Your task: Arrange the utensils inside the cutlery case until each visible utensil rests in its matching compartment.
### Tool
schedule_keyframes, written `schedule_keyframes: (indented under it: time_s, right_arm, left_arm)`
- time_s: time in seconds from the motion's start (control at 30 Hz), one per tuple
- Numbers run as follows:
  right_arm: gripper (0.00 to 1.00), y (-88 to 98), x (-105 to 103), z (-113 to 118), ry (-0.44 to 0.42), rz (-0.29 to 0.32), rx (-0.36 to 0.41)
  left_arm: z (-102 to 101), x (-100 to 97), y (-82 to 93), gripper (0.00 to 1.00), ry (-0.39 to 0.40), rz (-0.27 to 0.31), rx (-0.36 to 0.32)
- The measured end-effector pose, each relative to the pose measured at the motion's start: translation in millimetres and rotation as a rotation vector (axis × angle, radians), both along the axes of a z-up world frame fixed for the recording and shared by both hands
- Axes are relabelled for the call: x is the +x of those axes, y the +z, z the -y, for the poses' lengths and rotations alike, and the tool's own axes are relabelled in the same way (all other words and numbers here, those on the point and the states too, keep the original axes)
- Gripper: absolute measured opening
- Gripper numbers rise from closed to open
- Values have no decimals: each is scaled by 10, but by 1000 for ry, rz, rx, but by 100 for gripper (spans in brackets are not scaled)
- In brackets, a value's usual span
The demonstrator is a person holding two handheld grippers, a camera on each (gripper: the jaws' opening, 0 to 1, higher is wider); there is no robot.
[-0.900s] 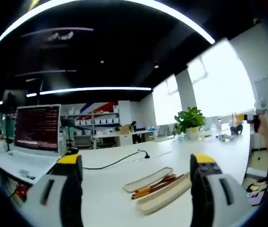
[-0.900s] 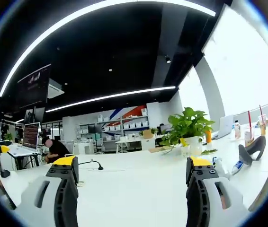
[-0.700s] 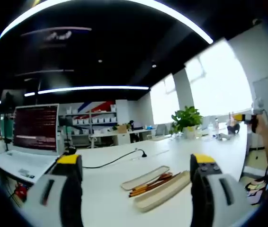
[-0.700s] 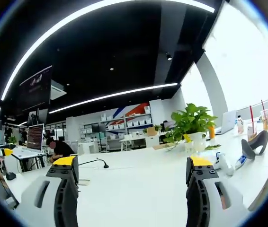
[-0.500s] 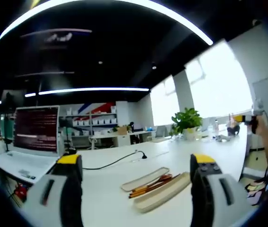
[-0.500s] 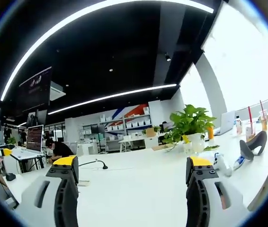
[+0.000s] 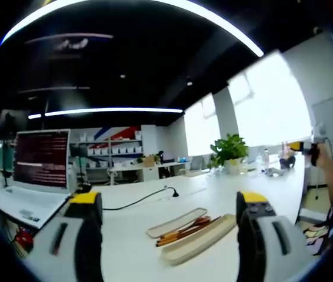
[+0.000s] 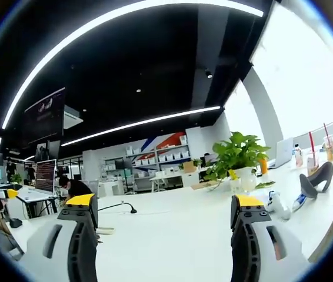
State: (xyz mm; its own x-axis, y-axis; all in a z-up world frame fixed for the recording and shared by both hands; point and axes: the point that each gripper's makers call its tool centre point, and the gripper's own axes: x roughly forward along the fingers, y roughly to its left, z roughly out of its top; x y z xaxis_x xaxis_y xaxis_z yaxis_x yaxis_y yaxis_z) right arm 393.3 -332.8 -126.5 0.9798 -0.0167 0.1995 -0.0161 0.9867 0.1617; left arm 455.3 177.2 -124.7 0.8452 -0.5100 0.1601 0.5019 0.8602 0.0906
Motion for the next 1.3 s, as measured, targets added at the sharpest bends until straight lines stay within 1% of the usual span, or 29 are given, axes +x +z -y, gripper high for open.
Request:
schedule_keyframes:
  time_s: [0.07,0.23,0.37,0.47,0.53,0.63,0.7,0.8,0.9,1.03,1.1,1.3]
  right_arm:
    - [97,-7,19,-18,0,-7,-10]
    - [97,-17,66,-30,1,-15,-15]
    - [97,-47,85,-46,4,-34,-27]
    - [97,-27,106,-94,18,-32,-27]
    - [97,-16,123,-133,31,-44,-45]
    - [97,10,144,-163,26,-37,-58]
    - [97,14,178,-189,34,-48,-66]
    - [97,88,220,-205,16,-47,-72]
    - [97,227,256,-259,44,-18,-56]
    - [95,375,324,-269,52,-3,-54]
    - [95,396,375,-309,63,-15,-78]
    - [95,398,541,-439,117,-41,-97]
  left_arm:
    - [2,2,9,100,1,3,0]
    - [6,42,-17,100,-1,-9,2]
    - [-27,78,-32,100,16,-19,-7]
    - [-36,105,-59,100,22,-29,-6]
    - [-24,111,-75,100,17,-35,-4]
    - [0,112,-93,100,7,-43,-4]
    - [6,113,-94,100,2,-43,-10]
    - [0,122,-99,100,2,-46,-24]
    - [-11,128,-100,100,0,-50,-18]
    - [-8,124,-92,100,-5,-50,-23]
    - [-5,125,-90,100,-9,-49,-28]
    - [-6,143,-111,100,-3,-56,-26]
